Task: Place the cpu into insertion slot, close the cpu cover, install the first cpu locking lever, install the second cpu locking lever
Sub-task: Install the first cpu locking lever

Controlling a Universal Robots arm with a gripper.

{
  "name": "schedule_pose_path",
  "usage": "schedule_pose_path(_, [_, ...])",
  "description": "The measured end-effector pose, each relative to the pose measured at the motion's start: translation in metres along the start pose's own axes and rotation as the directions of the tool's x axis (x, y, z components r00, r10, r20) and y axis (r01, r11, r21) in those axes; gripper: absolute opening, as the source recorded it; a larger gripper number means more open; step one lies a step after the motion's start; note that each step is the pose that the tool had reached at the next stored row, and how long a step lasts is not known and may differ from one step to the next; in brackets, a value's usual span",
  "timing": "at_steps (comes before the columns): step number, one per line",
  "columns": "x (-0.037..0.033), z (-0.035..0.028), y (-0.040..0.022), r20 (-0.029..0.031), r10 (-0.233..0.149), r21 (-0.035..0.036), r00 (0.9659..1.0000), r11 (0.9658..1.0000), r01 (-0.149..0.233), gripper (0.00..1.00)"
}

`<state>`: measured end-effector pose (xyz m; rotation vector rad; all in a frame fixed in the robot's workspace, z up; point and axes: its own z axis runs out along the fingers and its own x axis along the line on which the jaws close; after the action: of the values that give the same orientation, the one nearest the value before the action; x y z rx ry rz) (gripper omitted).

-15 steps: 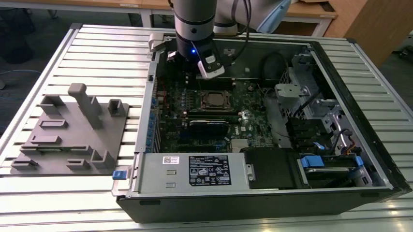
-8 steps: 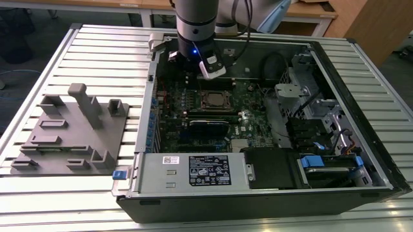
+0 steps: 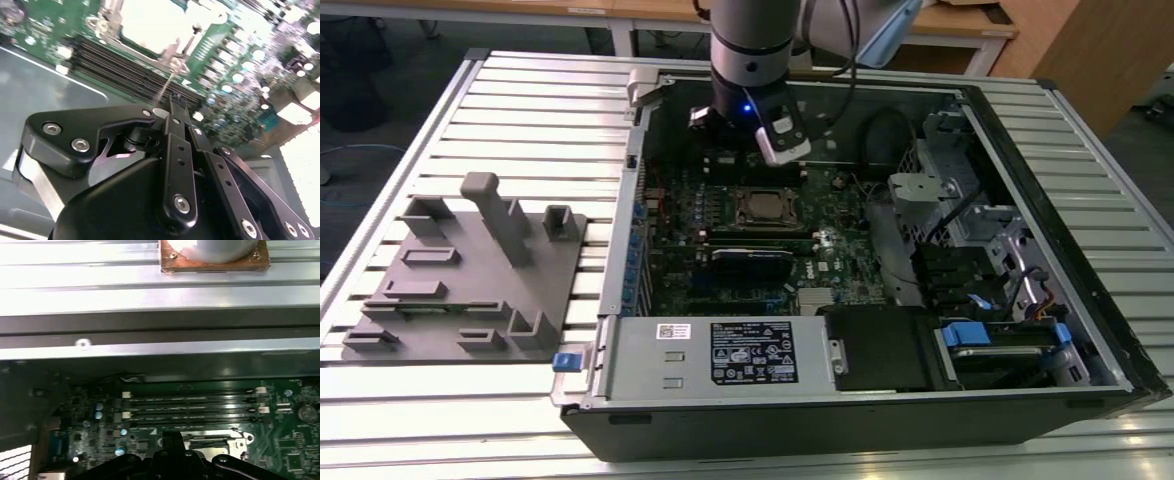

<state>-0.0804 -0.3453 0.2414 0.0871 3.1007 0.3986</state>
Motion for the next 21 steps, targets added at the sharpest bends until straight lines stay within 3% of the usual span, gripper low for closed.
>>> schedule_pose_path(3, [-0.0085, 0.0004, 0.0004, 0.0000, 0.000, 0.0001, 1.0000, 1.0000, 0.000, 0.11])
schedule_pose_path(8, [-0.0088, 0.0005, 0.0004, 0.0001, 0.000, -0.0010, 1.0000, 1.0000, 0.000, 0.11])
schedule_pose_path(15, [-0.0095, 0.0039, -0.0016, -0.0013, 0.001, -0.0235, 1.0000, 0.9997, -0.001, 0.11])
schedule_pose_path(19, [-0.0121, 0.0048, -0.0016, -0.0022, 0.001, -0.0443, 1.0000, 0.9990, -0.001, 0.11])
schedule_pose_path(21, [-0.0148, 0.0055, -0.0016, -0.0024, 0.001, -0.0465, 1.0000, 0.9989, -0.001, 0.11])
